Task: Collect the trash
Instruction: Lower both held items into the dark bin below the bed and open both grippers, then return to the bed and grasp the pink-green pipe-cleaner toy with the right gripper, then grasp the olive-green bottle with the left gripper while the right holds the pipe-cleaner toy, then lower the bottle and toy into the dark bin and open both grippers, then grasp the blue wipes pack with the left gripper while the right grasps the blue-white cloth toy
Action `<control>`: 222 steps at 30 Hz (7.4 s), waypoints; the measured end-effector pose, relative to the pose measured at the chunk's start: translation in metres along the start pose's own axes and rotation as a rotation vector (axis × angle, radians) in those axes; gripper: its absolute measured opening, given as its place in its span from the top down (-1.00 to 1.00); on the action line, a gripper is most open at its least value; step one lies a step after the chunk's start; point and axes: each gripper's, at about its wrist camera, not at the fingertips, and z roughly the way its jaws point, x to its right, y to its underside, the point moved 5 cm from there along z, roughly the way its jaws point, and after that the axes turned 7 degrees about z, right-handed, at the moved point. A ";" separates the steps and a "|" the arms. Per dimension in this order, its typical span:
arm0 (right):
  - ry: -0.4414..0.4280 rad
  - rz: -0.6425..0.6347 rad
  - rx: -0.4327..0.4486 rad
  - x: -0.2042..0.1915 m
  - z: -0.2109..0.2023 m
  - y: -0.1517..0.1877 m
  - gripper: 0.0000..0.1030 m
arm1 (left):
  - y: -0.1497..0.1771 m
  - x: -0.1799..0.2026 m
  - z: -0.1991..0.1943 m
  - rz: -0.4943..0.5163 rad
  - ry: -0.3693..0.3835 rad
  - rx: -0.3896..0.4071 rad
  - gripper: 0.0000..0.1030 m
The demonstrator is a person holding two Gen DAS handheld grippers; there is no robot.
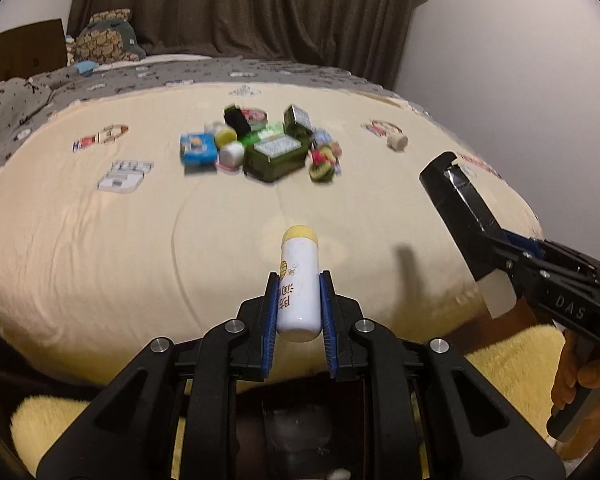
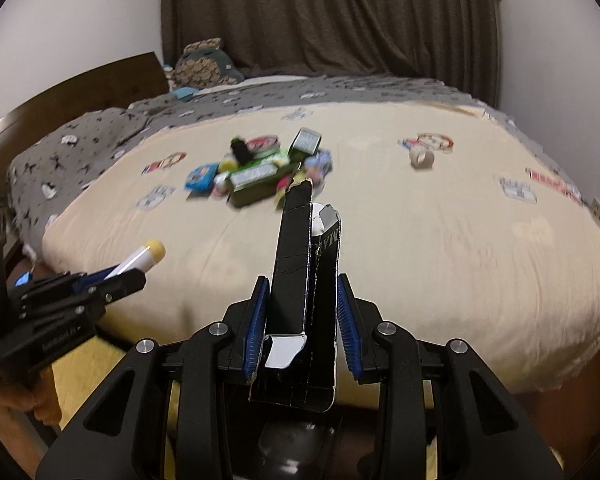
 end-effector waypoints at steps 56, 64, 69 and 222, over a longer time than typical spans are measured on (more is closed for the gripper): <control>0.038 0.089 -0.162 0.018 0.054 0.038 -0.31 | 0.046 -0.017 0.050 0.036 -0.056 -0.191 -0.26; 0.027 0.064 -0.077 0.006 0.078 -0.027 -0.31 | -0.003 -0.038 0.055 0.032 -0.098 -0.129 -0.28; 0.010 0.056 -0.051 -0.009 0.103 -0.059 -0.30 | -0.020 -0.045 0.074 0.036 -0.099 -0.112 -0.28; 0.055 0.065 -0.092 0.017 0.158 -0.109 -0.36 | -0.097 -0.107 0.116 0.024 -0.242 -0.119 -0.58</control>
